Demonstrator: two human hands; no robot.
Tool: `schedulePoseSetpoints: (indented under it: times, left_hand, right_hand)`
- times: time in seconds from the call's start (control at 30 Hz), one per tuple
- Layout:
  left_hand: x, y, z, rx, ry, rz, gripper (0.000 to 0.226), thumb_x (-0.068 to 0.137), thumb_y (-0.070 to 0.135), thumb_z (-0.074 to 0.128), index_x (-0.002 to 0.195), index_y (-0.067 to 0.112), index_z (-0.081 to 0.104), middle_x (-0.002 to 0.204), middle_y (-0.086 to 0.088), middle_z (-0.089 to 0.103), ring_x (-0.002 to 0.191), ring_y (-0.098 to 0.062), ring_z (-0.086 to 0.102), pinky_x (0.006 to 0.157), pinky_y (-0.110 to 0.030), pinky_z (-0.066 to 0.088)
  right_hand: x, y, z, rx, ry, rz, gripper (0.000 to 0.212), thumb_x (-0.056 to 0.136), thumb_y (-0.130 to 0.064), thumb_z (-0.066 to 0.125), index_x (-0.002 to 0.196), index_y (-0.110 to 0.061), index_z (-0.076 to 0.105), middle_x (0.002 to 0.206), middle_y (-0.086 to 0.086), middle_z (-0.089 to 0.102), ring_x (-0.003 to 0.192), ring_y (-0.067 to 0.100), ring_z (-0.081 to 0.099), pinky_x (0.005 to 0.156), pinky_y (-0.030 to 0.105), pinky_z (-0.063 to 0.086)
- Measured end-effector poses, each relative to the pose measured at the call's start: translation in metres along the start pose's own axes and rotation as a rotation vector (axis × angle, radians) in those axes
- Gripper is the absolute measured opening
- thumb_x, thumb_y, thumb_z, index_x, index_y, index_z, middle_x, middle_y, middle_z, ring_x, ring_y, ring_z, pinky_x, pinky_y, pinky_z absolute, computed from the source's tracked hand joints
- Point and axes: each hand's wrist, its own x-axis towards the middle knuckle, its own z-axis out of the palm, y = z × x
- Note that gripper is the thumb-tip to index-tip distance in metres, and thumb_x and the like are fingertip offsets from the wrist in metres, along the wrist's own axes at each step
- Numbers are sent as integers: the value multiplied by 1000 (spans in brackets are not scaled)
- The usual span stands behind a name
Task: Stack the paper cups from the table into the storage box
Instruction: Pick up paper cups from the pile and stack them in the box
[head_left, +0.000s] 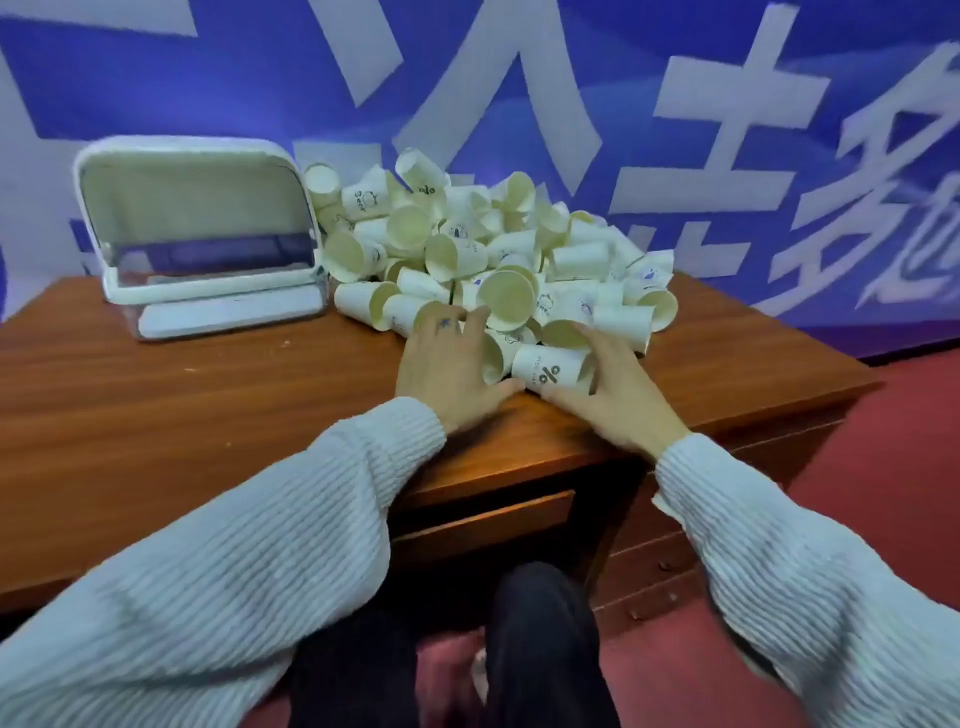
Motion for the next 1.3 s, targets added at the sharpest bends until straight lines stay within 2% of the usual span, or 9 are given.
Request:
schedulePoseSetpoints:
  times: [0.1,0.23,0.43,0.6,0.77,0.9,1.1,1.2,1.3]
  left_hand:
    - [3,11,6,66,27,-25,87,79,76,58,145,23,42,143,-9,48,134,-31,38,109,-43,38]
    - [9,19,11,109,22,-53,76,83,63,64,144,23,41,145,-9,46,133,-31,39,104,-41,36]
    - [11,9,17,139,22,-6,55,88,50,61,133,21,50,132,-7,55,128,-29,43,98,-39,37]
    - [0,0,3,41,19,-21,59,84,57,57,129,18,56,128,-9,54,123,-31,48,95,-43,42]
    - [-20,-13,-25,-114,-10,-105,57,86,51,57,135,21,49,133,-5,44,117,-29,51,75,-38,43]
    - [-32,-29,-51,-159,8,-182,57,88,48,55,138,22,48,134,-5,43,119,-30,52,81,-43,45]
    - [-40,-66,-77,-222,140,-242,59,87,50,55,138,22,49,135,-4,44,123,-26,48,89,-44,47]
    - [-37,-97,-89,-254,218,-270,55,88,47,56,136,21,52,131,-4,45,121,-26,48,90,-42,47]
    - [-34,-134,-99,-277,265,-307,55,86,47,56,135,22,53,129,-3,45,118,-25,49,92,-42,47]
  right_hand:
    - [-8,1,3,24,-16,58,95,81,-47,77,160,-36,26,159,3,36,146,20,37,114,36,36]
    - [-12,8,6,-15,-13,88,88,88,-42,74,160,-38,24,156,2,40,139,21,46,109,36,41]
    - [-10,15,1,8,-29,93,86,84,-54,71,157,-44,26,150,-2,43,133,18,53,109,47,46]
    - [-13,11,-1,38,-32,70,87,78,-64,67,154,-47,27,148,-5,45,132,16,53,108,47,48]
    - [-17,-7,-2,29,-26,0,81,78,-66,66,151,-47,35,144,-7,51,124,13,57,103,47,51]
    - [-19,-32,2,44,-16,-53,79,78,-66,63,150,-48,35,144,-9,52,117,13,60,101,47,51]
    - [-10,-76,16,91,12,-110,69,82,-65,65,145,-47,44,124,-12,58,89,2,62,92,40,54]
    - [3,-105,26,114,40,-147,66,84,-61,67,145,-44,47,121,-13,59,87,3,61,89,38,54]
    - [28,-134,40,109,67,-168,70,78,-70,62,143,-47,47,119,-16,58,87,3,62,88,43,56]
